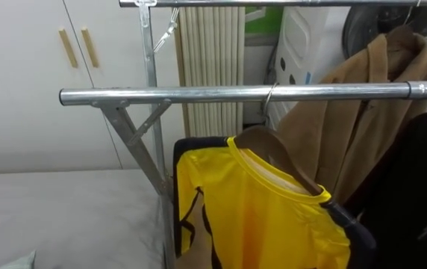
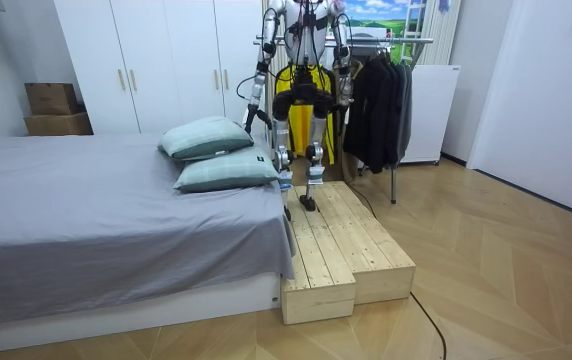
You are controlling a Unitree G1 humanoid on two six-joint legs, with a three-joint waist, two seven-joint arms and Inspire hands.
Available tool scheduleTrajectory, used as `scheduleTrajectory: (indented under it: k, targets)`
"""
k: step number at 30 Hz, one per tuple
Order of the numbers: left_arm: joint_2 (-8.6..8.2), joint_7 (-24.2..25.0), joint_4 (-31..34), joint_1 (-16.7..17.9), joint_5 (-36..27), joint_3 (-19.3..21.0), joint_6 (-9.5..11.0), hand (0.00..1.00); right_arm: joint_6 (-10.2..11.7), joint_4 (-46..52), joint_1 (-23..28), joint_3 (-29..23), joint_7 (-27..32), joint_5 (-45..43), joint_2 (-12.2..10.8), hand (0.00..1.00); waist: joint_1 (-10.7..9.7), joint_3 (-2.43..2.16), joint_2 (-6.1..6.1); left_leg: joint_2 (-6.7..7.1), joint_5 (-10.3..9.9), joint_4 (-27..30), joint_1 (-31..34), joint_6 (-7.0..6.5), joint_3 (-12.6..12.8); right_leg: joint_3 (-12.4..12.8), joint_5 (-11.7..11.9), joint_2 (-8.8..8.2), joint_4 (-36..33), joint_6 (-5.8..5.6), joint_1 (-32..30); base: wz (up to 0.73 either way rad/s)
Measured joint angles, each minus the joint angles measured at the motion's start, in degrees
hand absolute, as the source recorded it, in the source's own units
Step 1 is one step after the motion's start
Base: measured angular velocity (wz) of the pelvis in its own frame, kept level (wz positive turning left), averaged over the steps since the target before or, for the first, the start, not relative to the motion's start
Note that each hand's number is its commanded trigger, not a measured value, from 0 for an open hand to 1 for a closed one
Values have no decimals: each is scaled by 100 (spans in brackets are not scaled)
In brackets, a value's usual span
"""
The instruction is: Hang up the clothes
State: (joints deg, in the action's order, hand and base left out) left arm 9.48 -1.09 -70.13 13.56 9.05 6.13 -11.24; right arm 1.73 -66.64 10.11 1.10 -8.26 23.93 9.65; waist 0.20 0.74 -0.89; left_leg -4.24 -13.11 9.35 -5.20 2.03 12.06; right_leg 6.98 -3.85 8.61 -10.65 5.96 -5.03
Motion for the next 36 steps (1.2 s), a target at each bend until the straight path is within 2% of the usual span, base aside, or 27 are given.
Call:
scheduleTrajectory:
  k: [9,12,21,26,28,36]
  targets:
    - [3,-1,-64,-6,0,-90,-2,0,12,-13,-18,110,64,24,-7,0,4,-4,-3,22,1,34,-48,-6,-4,39,4,-7,4,9,5,0]
    - [2,-2,-76,-6,-2,-131,-3,0,12,-15,-18,110,66,24,-13,0,5,0,8,30,-1,38,-49,-12,-4,60,-26,-7,1,-48,1,-4]
    - [1,3,-82,-6,-1,-209,-32,0,9,-18,-20,116,65,24,-16,0,4,9,24,46,-13,35,-51,-32,-24,95,-14,-4,1,-68,0,-1]
    - [1,4,-82,-4,5,-204,-50,0,-6,-19,-34,118,66,5,-17,0,5,10,36,45,-21,15,-50,-36,-20,104,-10,7,-7,-62,-1,0]
    - [1,4,-85,-4,5,-204,-51,0,-10,-42,-53,119,66,4,-17,0,5,8,40,44,-20,14,-53,-36,-20,103,19,7,-10,-13,0,0]
    - [3,-6,-92,-4,7,-194,-51,0,-15,-94,-103,156,77,3,-20,0,4,3,85,45,-23,16,-53,-40,0,105,15,6,-7,-18,0,0]
